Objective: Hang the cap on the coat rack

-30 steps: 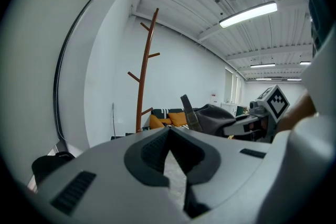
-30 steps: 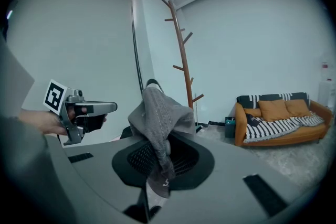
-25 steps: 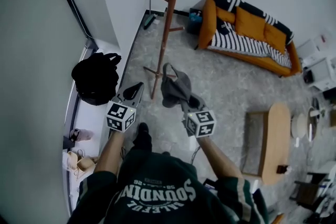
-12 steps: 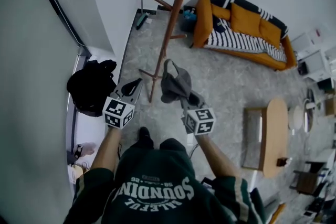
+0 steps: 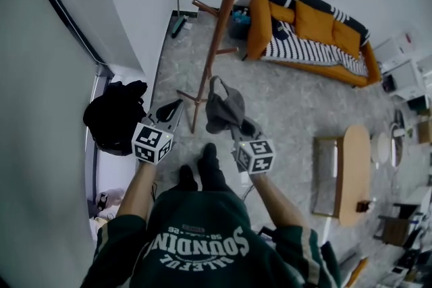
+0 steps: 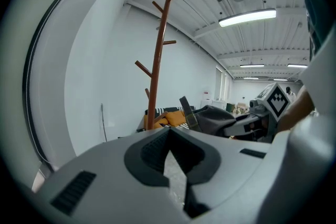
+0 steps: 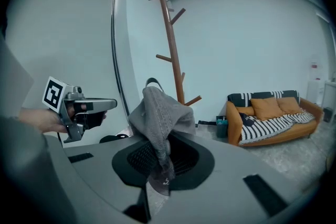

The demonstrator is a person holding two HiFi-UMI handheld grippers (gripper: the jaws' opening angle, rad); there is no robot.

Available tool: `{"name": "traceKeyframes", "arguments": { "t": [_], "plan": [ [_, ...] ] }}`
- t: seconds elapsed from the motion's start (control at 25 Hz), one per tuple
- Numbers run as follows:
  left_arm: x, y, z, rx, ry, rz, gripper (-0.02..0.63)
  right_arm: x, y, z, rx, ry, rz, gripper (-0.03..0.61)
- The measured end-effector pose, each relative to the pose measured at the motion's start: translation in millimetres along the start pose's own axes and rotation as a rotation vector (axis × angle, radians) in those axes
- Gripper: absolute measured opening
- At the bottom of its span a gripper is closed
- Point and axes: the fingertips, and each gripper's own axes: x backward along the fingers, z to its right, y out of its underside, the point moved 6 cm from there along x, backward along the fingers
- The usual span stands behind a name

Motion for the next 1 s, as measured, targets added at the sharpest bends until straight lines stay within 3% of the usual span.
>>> {"name": "traceKeyframes", "arguments": {
  "t": [0.48, 1.0],
  "plan": [
    [-36, -2, -13, 0.007, 0.019, -0.019, 0.0, -25, -7, 23, -0.004, 0.006, -0.003, 0.034],
    [-41, 35, -17, 0.056, 0.027, -0.085, 0.0, -44, 20, 26, -0.024, 0.009, -0.059, 0.034]
  ]
}}
